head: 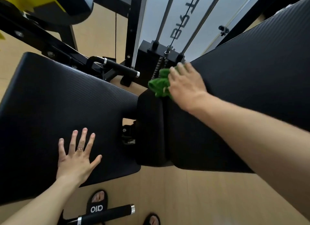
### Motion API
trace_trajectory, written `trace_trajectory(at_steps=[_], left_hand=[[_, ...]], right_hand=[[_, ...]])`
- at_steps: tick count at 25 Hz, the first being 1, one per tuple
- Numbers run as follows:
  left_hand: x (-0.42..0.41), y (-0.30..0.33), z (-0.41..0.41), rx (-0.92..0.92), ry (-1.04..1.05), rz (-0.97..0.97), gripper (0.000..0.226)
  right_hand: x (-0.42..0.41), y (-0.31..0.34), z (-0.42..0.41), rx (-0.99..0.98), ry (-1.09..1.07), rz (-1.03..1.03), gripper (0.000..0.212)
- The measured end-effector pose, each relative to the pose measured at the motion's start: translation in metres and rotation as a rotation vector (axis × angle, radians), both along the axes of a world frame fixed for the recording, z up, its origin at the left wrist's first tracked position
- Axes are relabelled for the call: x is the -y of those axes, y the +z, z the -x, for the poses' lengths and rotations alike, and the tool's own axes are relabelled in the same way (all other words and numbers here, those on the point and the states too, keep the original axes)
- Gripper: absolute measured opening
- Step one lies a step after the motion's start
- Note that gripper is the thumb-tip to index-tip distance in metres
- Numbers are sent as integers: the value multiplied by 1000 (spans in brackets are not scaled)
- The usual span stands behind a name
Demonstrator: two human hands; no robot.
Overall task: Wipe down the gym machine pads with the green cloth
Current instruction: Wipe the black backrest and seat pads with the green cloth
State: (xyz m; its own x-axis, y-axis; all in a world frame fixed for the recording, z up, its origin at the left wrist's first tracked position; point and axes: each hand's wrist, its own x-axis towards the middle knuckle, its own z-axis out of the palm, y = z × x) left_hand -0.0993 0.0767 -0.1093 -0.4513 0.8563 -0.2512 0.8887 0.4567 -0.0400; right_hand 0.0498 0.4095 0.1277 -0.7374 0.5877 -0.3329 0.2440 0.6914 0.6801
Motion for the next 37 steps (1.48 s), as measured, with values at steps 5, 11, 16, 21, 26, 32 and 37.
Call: trace_trajectory(at_steps=[5, 11, 16, 21, 26, 32, 37], left_hand=[[-1, 3, -10, -113, -5, -81, 85], [-3, 8, -14, -93, 58, -74, 84], [-2, 0, -12, -105, 58, -142, 78], [-2, 3, -13, -74, 60, -156, 77], [-3, 9, -14, -39, 90, -152, 78], [-4, -1, -11, -35, 81, -235, 78], [-2, 5, -13, -8, 82, -222, 78]], right_hand=[[45, -22, -27, -39, -102, 88, 64], [134, -17, -71, 183, 63, 203, 63], [52, -39, -7, 148, -11, 38, 64], [73, -40, -19, 94, -111, 99, 66], [135, -24, -64, 258, 45, 177, 63], [18, -47, 21, 135, -116, -9, 62], [73, -45, -12, 109, -102, 79, 65]])
